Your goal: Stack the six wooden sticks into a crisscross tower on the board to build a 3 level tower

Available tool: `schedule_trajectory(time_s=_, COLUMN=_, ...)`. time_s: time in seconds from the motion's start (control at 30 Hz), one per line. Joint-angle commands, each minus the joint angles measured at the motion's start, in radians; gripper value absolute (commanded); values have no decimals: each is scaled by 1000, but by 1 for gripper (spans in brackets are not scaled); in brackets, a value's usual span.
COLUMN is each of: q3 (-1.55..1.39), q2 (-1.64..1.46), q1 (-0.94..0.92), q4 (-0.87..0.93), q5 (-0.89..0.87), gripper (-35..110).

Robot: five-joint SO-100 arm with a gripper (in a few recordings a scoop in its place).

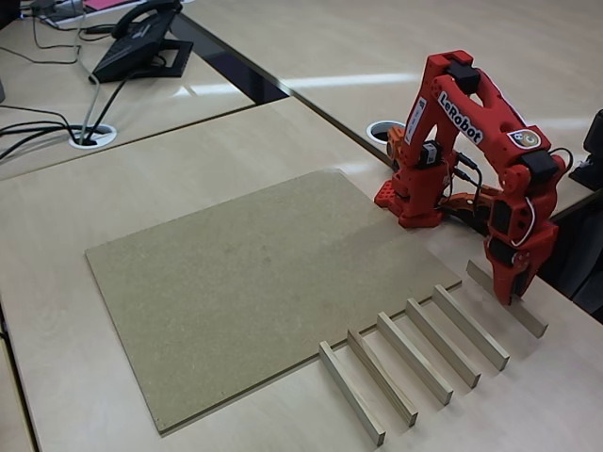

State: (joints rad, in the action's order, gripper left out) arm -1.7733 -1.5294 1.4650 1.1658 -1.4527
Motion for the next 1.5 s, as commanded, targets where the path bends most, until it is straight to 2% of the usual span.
schedule_trajectory(time_s=0.0, q3=201, q2=-74, q1=0, q4=183, q5=-40, gripper=0)
schedule_trajectory(time_s=0.2, q3=268, q2=-172, q1=-138, q4=298, q5=78, gripper=0)
schedule_trajectory(time_s=0.47, q3=55, q2=-285, q1=-500, q4=252, q5=517, gripper=0)
schedule_trajectory(time_s=0.67, q3=31, q2=-239, q1=-715, q4=212, q5=713, gripper=0)
schedule_trajectory(time_s=1.03, q3=149, q2=-72, q1=-962, q4=253, q5=905, gripper=0)
schedule_trajectory(time_s=1.47, q3=577, q2=295, q1=-1207, q4=374, q5=1189, gripper=0)
